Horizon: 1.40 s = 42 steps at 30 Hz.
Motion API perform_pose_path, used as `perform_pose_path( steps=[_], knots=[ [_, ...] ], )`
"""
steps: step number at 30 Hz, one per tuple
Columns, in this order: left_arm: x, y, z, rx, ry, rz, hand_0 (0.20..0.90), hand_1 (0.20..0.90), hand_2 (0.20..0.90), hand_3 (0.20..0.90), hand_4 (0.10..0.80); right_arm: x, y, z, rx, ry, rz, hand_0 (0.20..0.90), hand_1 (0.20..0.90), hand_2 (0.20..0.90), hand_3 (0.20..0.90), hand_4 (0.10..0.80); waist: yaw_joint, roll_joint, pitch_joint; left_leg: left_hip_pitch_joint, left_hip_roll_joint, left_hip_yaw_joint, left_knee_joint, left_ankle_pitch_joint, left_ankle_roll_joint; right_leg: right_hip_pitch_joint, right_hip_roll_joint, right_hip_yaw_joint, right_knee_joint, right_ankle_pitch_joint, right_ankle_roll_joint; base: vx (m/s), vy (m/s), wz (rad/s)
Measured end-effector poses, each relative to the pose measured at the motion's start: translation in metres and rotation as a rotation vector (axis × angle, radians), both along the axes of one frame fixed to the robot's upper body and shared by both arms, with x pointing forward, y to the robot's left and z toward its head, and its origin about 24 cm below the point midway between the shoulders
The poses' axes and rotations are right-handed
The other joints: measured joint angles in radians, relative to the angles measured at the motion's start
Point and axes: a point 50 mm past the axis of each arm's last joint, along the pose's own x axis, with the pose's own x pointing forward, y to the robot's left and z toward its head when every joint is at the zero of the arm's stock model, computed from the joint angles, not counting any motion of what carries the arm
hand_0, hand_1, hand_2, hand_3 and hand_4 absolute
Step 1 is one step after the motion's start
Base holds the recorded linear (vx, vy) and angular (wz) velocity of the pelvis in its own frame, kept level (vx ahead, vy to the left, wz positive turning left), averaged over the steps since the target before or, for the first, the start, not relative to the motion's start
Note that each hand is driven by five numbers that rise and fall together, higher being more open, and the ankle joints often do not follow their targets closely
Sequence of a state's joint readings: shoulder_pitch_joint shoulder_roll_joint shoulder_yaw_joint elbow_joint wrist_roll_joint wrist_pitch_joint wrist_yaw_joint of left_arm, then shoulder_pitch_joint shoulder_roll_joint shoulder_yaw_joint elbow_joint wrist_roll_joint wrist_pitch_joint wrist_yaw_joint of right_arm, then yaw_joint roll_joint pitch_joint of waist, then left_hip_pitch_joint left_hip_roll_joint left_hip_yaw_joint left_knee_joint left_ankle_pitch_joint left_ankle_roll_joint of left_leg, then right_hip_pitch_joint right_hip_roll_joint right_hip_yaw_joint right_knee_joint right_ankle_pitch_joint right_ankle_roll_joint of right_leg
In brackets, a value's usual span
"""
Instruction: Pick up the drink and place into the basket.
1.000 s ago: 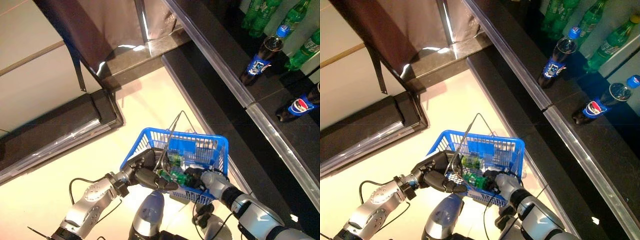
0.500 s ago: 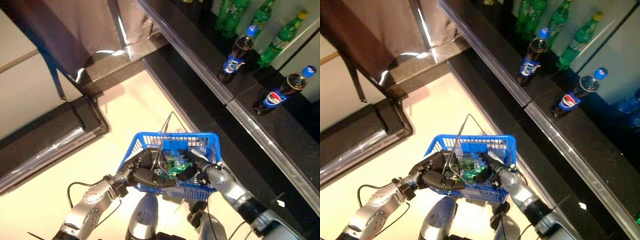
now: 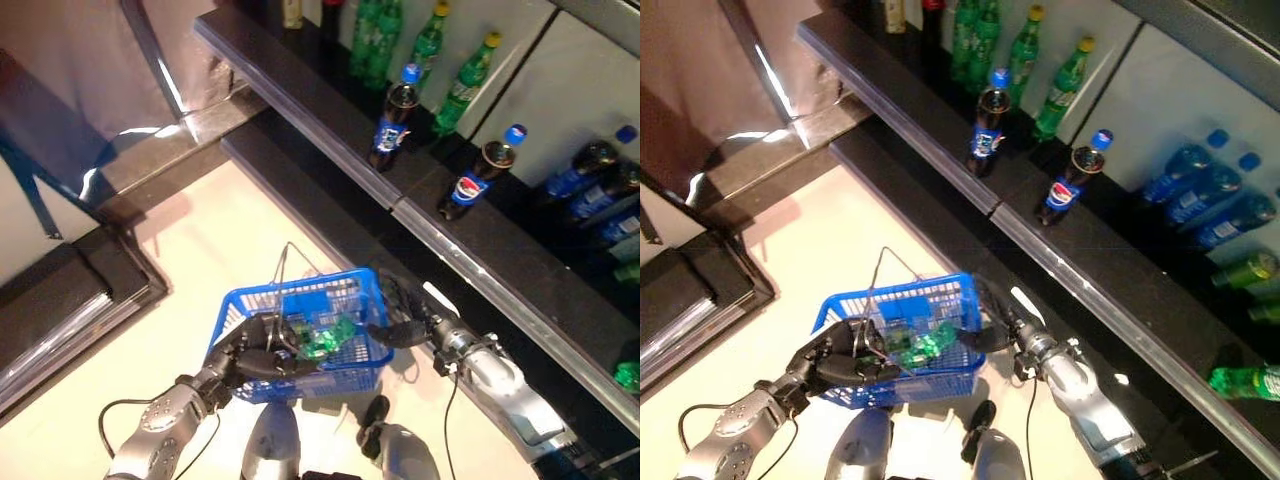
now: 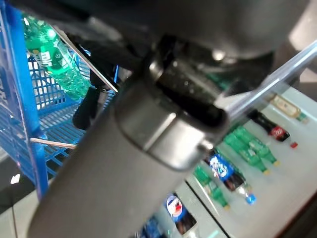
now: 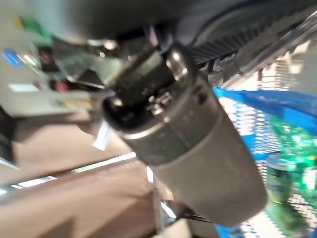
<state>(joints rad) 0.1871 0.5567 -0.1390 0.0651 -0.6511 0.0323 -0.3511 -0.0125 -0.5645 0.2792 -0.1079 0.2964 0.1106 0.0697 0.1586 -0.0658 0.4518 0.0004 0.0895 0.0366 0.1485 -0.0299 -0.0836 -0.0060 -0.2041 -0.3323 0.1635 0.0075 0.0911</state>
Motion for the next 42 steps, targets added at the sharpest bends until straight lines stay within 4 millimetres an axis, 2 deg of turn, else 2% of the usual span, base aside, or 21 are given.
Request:
perform_pose_path(
  steps=[3, 6, 10, 12, 15, 20, 21, 23, 29, 34, 38, 42],
  knots=[
    [-0.006, 0.006, -0.009, 0.038, 0.032, 0.048, 0.3, 0.3, 0.3, 0.2, 0.1, 0.0, 0.002, 0.012, 0.101, -0.047, 0.004, 0.9, 0.9, 0.9, 0.9, 0.8, -0.001, -0.005, -0.004, 0.016, 0.006, 0.026, -0.011, 0.0, 0.0, 0.005, 0.008, 0.023, -0.019, 0.013, -0.002, -0.005, 0.025, -0.25],
    [-0.013, 0.016, -0.022, 0.149, 0.058, 0.078, 0.3, 0.3, 0.3, 0.2, 0.1, 0.002, 0.001, 0.021, 0.207, -0.099, -0.017, 0.9, 0.9, 0.9, 0.9, 0.8, -0.025, -0.02, -0.022, 0.02, 0.008, 0.039, -0.017, 0.0, -0.001, 0.005, 0.013, 0.036, -0.034, 0.023, -0.002, -0.005, 0.047, -0.13],
    [-0.035, 0.03, -0.053, 0.308, 0.173, 0.173, 0.3, 0.3, 0.3, 0.2, 0.1, -0.004, -0.002, 0.013, 0.222, -0.073, -0.037, 0.9, 0.9, 0.9, 0.9, 0.8, -0.063, -0.033, -0.081, 0.049, 0.013, 0.087, -0.05, 0.001, 0.001, 0.006, 0.022, 0.075, -0.076, 0.05, 0.002, -0.021, 0.035, -0.31],
    [-0.05, 0.035, -0.07, 0.329, 0.244, 0.253, 0.3, 0.3, 0.3, 0.2, 0.1, -0.013, -0.008, -0.002, 0.221, -0.014, -0.069, 0.9, 0.9, 0.9, 0.9, 0.8, -0.085, -0.037, -0.128, 0.057, 0.014, 0.103, -0.068, 0.001, 0.002, 0.008, 0.028, 0.09, -0.103, 0.062, 0.005, -0.032, 0.004, -0.29],
    [-0.074, 0.037, -0.095, 0.36, 0.351, 0.371, 0.3, 0.3, 0.3, 0.2, 0.1, -0.031, -0.023, -0.046, 0.217, 0.147, -0.194, 0.9, 0.9, 0.9, 0.9, 0.8, -0.12, -0.053, -0.177, 0.099, 0.018, 0.146, -0.107, 0.002, 0.001, 0.021, 0.04, 0.122, -0.135, 0.073, 0.007, -0.036, 0.001, -0.33],
    [-0.102, 0.028, -0.125, 0.325, 0.523, 0.534, 0.3, 0.3, 0.3, 0.2, 0.1, -0.069, -0.045, -0.113, 0.115, 0.428, -0.429, 0.9, 0.9, 0.9, 0.9, 0.8, -0.173, -0.055, -0.251, 0.13, 0.021, 0.198, -0.154, 0.006, -0.001, 0.025, 0.047, 0.156, -0.187, 0.092, 0.009, -0.011, 0.017, -0.33],
    [-0.104, 0.027, -0.13, 0.322, 0.552, 0.562, 0.3, 0.3, 0.3, 0.2, 0.1, -0.078, -0.049, -0.125, 0.071, 0.484, -0.465, 0.9, 0.9, 0.9, 0.9, 0.8, -0.177, -0.051, -0.258, 0.14, 0.021, 0.205, -0.162, 0.006, -0.001, 0.026, 0.051, 0.175, -0.195, 0.097, 0.009, -0.004, 0.035, -0.28],
    [-0.109, 0.027, -0.136, 0.308, 0.596, 0.614, 0.3, 0.3, 0.3, 0.2, 0.1, -0.098, -0.053, -0.146, 0.014, 0.609, -0.545, 0.9, 0.9, 0.9, 0.9, 0.8, -0.198, -0.045, -0.266, 0.157, 0.022, 0.227, -0.172, 0.006, -0.002, 0.039, 0.056, 0.181, -0.22, 0.109, 0.009, -0.003, 0.036, -0.24],
    [-0.119, 0.028, -0.146, 0.359, 0.672, 0.625, 0.3, 0.3, 0.3, 0.2, 0.1, -0.131, -0.052, -0.179, -0.024, 0.814, -0.649, 0.9, 0.9, 0.9, 0.9, 0.8, -0.219, -0.026, -0.296, 0.175, 0.02, 0.256, -0.189, 0.008, -0.003, 0.04, 0.067, 0.21, -0.24, 0.123, 0.008, -0.006, 0.07, -0.17],
    [-0.134, 0.029, -0.156, 0.439, 0.761, 0.604, 0.3, 0.3, 0.3, 0.2, 0.1, -0.177, -0.049, -0.21, 0.013, 1.04, -0.797, 0.9, 0.9, 0.9, 0.9, 0.8, -0.221, -0.015, -0.337, 0.206, 0.009, 0.292, -0.204, 0.001, 0.007, 0.037, 0.066, 0.257, -0.239, 0.123, 0.016, 0.014, 0.101, -0.22],
    [-0.143, 0.026, -0.162, 0.47, 0.833, 0.638, 0.3, 0.3, 0.3, 0.2, 0.1, -0.202, -0.051, -0.218, -0.002, 1.118, -0.853, 0.9, 0.9, 0.9, 0.9, 0.8, -0.244, -0.021, -0.341, 0.222, -0.002, 0.331, -0.202, -0.01, 0.014, 0.019, 0.054, 0.286, -0.228, 0.121, 0.02, 0.033, 0.078, -0.28],
    [-0.156, 0.024, -0.167, 0.474, 0.918, 0.711, 0.3, 0.3, 0.3, 0.2, 0.1, -0.217, -0.057, -0.219, 0.009, 1.13, -0.914, 0.9, 0.9, 0.9, 0.9, 0.8, -0.275, -0.028, -0.342, 0.244, -0.009, 0.378, -0.199, -0.019, 0.008, 0.005, 0.055, 0.293, -0.22, 0.13, 0.026, 0.004, 0.013, -0.4]
  ],
)
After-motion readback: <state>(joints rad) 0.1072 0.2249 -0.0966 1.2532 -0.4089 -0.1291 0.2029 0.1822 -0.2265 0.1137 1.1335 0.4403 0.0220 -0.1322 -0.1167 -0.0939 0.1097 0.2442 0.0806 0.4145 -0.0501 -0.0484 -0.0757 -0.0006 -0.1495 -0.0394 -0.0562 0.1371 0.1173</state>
